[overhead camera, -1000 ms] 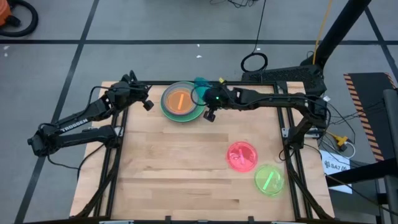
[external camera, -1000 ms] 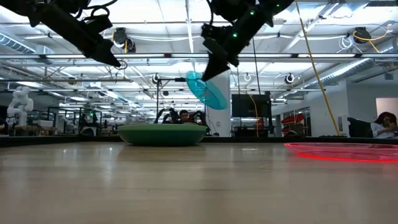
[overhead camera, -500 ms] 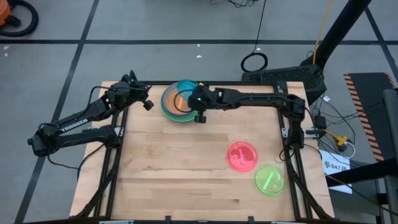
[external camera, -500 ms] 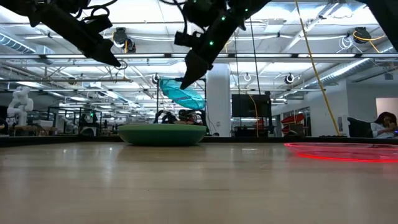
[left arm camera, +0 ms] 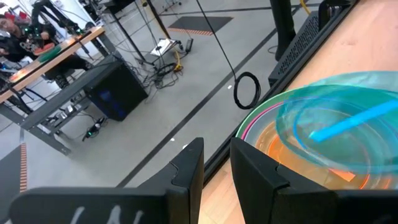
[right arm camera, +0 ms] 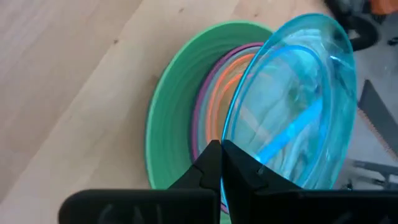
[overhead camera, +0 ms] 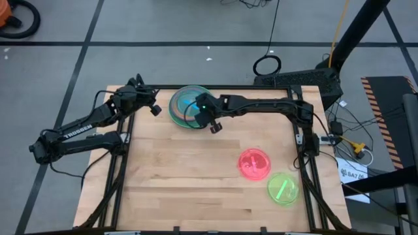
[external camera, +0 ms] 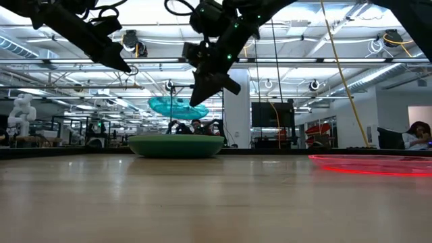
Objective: Stack plastic plates
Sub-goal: Stack the blue plate on the orange plate
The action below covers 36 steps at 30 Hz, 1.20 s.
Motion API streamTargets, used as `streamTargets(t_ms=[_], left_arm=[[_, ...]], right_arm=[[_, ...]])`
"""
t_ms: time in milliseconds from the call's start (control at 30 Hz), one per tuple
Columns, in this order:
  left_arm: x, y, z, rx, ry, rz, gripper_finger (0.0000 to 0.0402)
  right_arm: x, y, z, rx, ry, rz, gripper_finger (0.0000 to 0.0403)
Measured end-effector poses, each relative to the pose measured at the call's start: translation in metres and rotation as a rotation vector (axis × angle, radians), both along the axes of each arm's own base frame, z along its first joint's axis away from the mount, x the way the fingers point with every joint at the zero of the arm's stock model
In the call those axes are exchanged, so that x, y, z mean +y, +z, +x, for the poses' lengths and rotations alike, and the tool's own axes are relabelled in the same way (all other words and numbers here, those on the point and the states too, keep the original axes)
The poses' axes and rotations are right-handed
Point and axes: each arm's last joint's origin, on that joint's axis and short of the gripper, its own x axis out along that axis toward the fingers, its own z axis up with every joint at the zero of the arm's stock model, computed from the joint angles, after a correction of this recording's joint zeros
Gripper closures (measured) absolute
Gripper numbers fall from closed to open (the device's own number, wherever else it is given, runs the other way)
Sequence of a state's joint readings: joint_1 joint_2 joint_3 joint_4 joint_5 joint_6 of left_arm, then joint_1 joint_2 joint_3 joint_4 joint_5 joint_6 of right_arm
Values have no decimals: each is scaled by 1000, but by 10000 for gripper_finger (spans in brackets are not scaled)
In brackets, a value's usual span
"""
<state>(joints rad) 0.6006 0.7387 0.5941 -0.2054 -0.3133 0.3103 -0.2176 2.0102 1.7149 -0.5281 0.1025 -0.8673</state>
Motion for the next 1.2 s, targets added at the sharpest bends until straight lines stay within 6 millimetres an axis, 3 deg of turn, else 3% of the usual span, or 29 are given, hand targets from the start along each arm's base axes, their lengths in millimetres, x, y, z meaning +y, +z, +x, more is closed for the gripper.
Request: streamTargets(t_ms=[533,967,1200], left_arm=[[-1,0,1,0,-10,-1,314],[-2,0,1,-1,-12,-1,314],[-2,0,1,-3,-12,-3,314]], right_arm=[[-7,-48,20,51,78,-53,403],[-7,-49,21,52,98,-85,402],[-12,-48,21,57,30,-160,379]])
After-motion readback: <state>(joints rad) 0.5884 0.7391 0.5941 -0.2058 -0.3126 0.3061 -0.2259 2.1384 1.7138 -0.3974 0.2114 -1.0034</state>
